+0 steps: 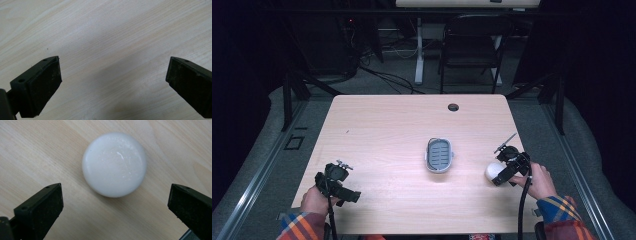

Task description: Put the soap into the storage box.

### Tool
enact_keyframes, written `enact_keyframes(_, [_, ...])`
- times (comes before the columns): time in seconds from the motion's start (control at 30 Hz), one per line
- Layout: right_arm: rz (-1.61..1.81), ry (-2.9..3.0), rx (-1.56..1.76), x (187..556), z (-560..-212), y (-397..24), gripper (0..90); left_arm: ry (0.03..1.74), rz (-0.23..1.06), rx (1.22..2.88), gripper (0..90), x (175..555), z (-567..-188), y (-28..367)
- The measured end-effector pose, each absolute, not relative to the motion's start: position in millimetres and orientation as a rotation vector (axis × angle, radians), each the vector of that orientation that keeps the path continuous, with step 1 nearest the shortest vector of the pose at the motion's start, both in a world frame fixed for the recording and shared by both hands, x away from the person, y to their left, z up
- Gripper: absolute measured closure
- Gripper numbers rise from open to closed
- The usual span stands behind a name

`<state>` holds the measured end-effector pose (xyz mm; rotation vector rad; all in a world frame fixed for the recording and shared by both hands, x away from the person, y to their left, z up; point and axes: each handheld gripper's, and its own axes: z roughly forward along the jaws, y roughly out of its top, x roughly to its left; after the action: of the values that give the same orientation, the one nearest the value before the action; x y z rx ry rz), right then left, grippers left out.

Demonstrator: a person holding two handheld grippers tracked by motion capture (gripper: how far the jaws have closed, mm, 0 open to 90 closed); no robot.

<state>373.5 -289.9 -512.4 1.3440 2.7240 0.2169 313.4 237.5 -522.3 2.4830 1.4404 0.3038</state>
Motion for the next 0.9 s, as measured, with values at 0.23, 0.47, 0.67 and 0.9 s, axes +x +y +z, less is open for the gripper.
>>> enact_keyframes(0.23, [0.284,2.693,1.379,383.2,-515.8,-283.6,0.0,1.438,0.298,2.487,0.0,313.5,-522.2,237.1])
enact_keyframes(0.47, [0.228,2.726,1.365,394.0,-520.3,-275.2,0.0,1.437,0.297,2.485,0.0,313.3,-522.6,237.3])
enact_keyframes(0.67, [0.173,2.748,1.357,401.2,-522.8,-273.0,0.0,1.436,0.293,2.486,0.0,313.2,-522.7,237.7])
enact_keyframes(0.9, [0.197,2.711,1.385,402.7,-529.0,-269.8,0.5,1.435,0.295,2.487,0.0,312.9,-522.7,237.6])
